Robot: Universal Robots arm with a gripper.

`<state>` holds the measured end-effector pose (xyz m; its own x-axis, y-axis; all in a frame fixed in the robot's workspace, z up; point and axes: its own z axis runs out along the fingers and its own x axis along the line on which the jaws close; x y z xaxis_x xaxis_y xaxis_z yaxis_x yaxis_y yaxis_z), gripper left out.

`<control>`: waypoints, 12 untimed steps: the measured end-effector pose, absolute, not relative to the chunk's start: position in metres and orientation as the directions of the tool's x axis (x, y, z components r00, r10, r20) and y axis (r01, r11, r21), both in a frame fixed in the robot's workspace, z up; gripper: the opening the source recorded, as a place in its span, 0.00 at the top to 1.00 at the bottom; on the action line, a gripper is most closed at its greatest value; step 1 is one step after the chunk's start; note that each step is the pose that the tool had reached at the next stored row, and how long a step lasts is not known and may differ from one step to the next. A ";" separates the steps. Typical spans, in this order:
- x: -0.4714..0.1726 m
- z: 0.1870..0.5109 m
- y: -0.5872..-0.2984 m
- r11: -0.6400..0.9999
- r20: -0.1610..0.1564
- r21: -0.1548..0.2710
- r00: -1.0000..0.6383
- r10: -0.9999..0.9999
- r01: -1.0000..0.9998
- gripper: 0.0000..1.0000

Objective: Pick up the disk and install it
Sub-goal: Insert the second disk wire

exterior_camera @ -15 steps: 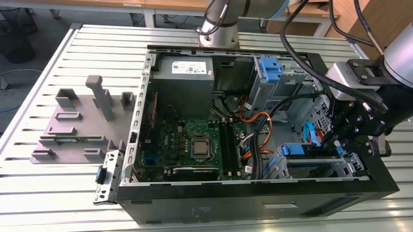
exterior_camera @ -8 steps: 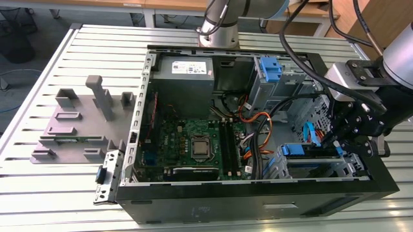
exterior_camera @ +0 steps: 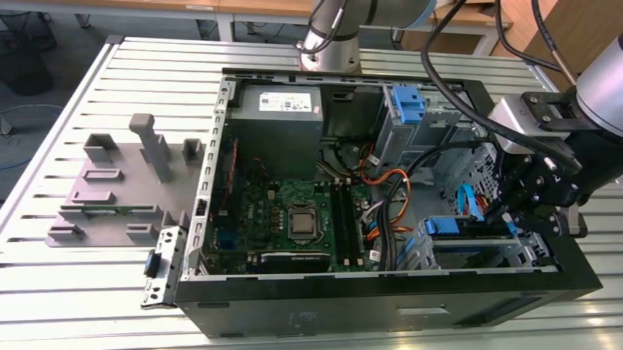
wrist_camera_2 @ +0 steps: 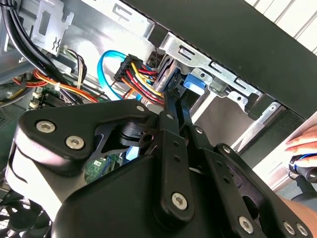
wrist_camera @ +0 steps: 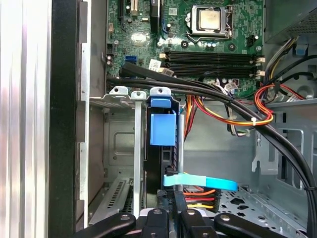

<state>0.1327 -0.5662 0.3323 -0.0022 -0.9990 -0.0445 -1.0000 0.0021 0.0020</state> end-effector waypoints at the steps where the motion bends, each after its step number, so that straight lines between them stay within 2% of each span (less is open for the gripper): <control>1: 0.133 0.332 -0.566 0.002 -0.045 0.002 -0.002 -0.999 -1.000 0.84; 12: 0.133 0.329 -0.566 0.002 -0.045 0.002 -0.002 -0.999 -1.000 0.84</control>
